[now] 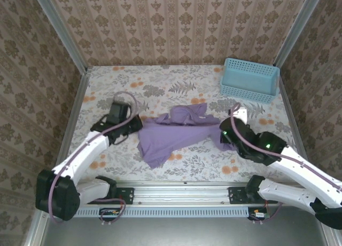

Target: Fold the inside-out t-shirt

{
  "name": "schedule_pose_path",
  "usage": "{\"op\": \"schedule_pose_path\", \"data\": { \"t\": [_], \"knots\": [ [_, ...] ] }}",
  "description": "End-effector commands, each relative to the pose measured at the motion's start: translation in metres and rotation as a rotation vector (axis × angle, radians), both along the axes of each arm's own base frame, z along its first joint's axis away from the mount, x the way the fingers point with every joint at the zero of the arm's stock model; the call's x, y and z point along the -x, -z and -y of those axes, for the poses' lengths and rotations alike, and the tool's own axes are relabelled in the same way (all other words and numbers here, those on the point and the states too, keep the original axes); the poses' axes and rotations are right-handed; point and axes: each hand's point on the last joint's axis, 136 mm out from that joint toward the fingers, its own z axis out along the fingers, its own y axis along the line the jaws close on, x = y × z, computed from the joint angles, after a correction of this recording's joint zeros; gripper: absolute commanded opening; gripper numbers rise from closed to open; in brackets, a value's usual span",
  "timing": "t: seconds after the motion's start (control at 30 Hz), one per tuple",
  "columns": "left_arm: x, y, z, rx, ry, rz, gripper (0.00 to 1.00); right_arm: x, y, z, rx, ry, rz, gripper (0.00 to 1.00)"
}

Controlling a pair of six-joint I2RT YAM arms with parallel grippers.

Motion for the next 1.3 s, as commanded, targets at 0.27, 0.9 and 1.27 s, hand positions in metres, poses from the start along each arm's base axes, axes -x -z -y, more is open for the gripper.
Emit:
{"op": "schedule_pose_path", "data": {
  "t": [0.27,0.9,1.27],
  "knots": [
    [0.032,-0.242,-0.023,0.021,0.049,0.665,0.0,-0.001,-0.164,-0.002,-0.089,-0.179,0.31,0.0],
    [0.059,0.025,-0.003,-0.079,0.146,0.014,0.62,0.03,0.14,0.043,-0.106,0.248,-0.365,0.0],
    [0.082,0.049,0.025,-0.204,0.236,-0.133,0.61,0.034,0.155,0.044,-0.168,0.268,-0.376,0.0]
  ]
}}
